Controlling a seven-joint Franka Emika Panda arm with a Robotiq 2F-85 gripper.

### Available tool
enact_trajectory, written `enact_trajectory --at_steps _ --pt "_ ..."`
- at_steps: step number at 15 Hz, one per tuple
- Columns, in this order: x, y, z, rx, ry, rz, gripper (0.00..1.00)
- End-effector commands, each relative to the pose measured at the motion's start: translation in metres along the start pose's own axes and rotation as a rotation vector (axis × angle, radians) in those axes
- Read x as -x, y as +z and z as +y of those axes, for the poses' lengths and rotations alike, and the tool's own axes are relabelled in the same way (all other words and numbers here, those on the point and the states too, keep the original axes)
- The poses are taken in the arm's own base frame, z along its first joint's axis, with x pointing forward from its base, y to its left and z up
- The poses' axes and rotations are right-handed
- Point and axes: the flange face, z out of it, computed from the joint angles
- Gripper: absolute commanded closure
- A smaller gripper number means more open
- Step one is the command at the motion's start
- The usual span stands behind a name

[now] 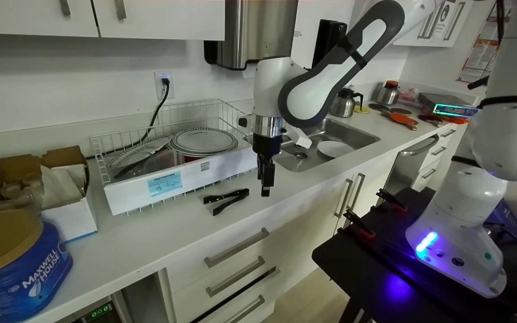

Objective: Move the black tongs to the plate in the dish drainer

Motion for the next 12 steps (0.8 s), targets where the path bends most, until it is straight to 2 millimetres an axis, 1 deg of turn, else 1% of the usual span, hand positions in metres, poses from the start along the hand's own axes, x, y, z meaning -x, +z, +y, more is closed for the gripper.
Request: enact_trajectory --at_steps 1,4,7,8,12 --pt "-0.011 0.007 -0.002 0.077 -0.166 -0.058 0.0" --pt "-0.019 0.015 -0.006 0.164 -0.332 -0.079 0.0" --pt "-0.028 0.023 -0.004 0.228 -0.488 -0.087 0.0" --pt "-0.031 0.026 -0.001 0.232 -0.543 -0.087 0.0" --pt "-0.048 0.036 0.007 0.226 -0.748 0.004 0.0"
